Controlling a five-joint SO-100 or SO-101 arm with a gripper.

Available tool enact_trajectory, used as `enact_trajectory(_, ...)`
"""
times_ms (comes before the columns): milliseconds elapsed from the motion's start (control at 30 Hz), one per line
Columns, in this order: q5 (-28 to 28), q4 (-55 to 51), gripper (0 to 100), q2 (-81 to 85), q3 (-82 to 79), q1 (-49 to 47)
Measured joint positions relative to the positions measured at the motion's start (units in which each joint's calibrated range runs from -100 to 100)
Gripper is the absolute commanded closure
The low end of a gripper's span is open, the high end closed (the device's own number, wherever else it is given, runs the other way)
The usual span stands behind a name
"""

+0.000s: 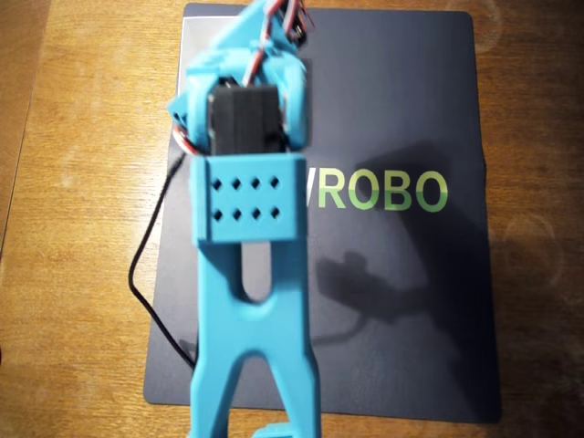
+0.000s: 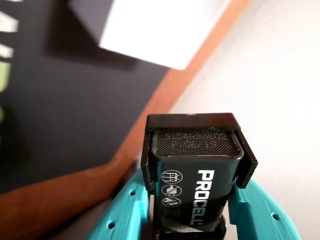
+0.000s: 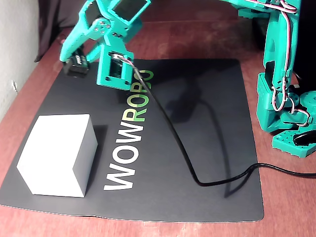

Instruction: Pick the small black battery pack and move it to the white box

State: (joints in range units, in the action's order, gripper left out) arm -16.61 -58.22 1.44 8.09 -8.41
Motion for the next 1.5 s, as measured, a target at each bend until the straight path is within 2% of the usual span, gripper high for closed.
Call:
enact_trajectory(233, -0.1, 0.0, 94, -10.8, 14.3, -3.8)
enact_trajectory(467, -0.3, 0.0, 94, -20.4, 20.9, -6.9)
enact_trajectory(733, -4.3, 0.0, 94, -26.5, 21.3, -9.0)
enact_trajectory(1300, -17.6, 0.0, 94, -29.8, 21.6, -9.6)
enact_trajectory(1500, -20.4, 0.0, 94, -33.0, 21.6, -9.6)
